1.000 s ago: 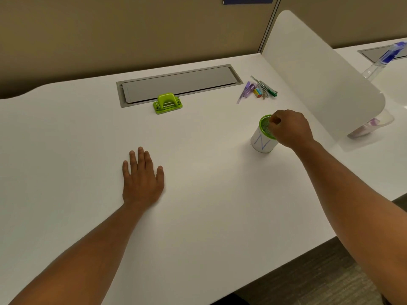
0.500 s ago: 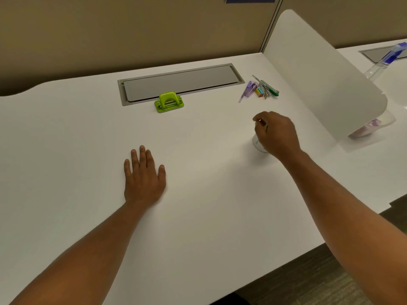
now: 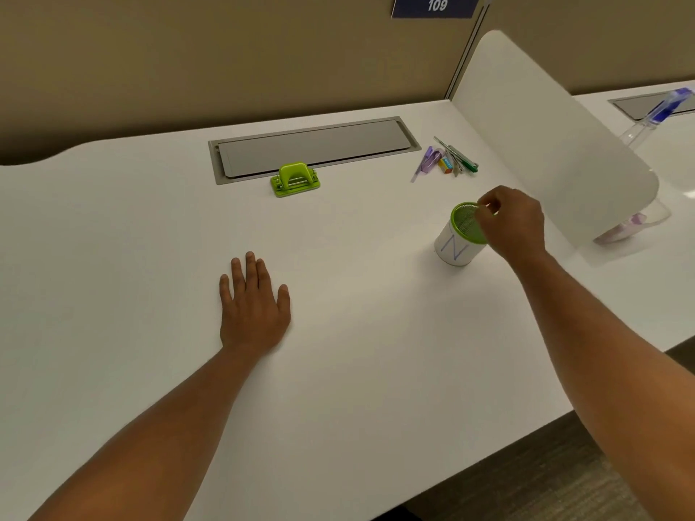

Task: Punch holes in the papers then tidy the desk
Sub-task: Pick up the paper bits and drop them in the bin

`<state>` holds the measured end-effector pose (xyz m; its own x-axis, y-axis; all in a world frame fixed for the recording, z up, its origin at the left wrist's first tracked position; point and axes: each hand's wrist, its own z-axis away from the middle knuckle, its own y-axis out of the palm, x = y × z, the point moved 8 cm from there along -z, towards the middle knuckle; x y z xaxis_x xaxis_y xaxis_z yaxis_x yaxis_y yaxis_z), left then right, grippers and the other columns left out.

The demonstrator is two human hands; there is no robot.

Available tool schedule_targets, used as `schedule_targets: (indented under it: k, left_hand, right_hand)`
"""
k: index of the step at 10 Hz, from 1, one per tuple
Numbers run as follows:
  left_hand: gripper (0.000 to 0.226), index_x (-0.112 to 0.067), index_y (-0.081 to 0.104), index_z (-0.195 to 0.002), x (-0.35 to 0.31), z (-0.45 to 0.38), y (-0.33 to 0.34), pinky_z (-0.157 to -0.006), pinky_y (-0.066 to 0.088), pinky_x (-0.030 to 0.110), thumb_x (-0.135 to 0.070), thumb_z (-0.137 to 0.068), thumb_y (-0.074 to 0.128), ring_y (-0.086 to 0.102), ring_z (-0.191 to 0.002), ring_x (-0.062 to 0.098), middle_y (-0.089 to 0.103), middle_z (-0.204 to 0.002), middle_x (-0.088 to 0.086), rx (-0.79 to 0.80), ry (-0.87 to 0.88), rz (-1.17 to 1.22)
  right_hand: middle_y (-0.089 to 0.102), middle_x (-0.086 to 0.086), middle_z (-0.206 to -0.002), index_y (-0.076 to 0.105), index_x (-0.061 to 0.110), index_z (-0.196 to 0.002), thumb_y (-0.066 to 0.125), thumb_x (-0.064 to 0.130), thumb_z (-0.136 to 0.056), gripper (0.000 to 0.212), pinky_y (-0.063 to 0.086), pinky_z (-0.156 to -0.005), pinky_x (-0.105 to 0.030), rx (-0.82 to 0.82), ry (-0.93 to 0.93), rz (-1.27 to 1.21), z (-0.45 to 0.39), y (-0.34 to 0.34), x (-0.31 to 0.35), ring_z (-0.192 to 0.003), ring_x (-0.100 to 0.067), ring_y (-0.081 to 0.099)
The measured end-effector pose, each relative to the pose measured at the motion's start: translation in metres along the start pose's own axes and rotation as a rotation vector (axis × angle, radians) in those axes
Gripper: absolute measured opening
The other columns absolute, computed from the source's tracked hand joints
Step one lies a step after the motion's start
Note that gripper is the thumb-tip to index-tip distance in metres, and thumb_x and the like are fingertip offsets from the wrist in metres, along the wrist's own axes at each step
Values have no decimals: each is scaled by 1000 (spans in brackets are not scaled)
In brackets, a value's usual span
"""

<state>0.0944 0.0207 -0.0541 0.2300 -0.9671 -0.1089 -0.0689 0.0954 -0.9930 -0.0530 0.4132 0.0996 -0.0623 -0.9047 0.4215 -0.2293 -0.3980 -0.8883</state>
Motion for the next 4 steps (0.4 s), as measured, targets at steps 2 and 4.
schedule_targets:
  k: [2, 4]
  left_hand:
    - [72, -1, 26, -151, 0, 2, -1, -120, 10, 51, -47, -96, 16, 12, -150, 35, 17, -161, 16, 32, -3, -21]
    - [69, -4, 16, -154, 3, -1, 1, -122, 3, 50, -47, -100, 18, 1, -151, 32, 5, -164, 12, 84, -29, 24]
  right_hand:
    - [70, -5, -105, 69, 16, -105, 53, 21, -88, 24, 44, -73, -31, -1, -44, -17, 16, 6, 22, -96, -26, 62]
    - [70, -3, -102, 71, 16, -107, 55, 12, -91, 23, 42, -76, -22, 1, -281, -119, 50, 13, 74, -87, -18, 64]
